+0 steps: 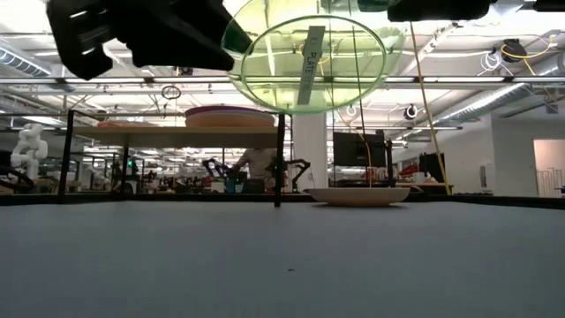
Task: Place and stack plates onto a shelf
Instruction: Stack the green plate on top the blue plate on the shelf
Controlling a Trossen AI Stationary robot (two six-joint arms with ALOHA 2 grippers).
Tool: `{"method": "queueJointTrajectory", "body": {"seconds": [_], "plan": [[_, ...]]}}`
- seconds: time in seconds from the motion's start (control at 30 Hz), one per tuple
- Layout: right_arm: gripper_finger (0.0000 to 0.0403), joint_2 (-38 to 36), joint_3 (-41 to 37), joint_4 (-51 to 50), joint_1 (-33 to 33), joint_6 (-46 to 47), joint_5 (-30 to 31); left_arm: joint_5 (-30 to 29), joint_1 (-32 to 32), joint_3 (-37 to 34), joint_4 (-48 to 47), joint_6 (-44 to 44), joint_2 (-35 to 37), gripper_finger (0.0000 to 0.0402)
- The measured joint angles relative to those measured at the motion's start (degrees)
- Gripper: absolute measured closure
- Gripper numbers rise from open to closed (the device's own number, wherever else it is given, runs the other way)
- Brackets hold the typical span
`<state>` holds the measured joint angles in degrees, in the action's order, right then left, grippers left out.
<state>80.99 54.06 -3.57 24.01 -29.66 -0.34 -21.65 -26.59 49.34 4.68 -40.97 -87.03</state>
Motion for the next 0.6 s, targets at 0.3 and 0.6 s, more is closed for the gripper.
{"method": "queueJointTrajectory", "body": {"seconds": [0.3, 0.6], "plan": [[0.0403, 0.0, 0.0, 0.0, 0.0, 0.1, 0.0, 4.4, -0.1, 0.0, -0.6, -1.0, -0.1, 0.0286], [0.0403, 0.0, 0.0, 0.0, 0.0, 0.4, 0.0, 6.7, 0.3, 0.0, -1.5, -0.7, -0.1, 0.0326]]}}
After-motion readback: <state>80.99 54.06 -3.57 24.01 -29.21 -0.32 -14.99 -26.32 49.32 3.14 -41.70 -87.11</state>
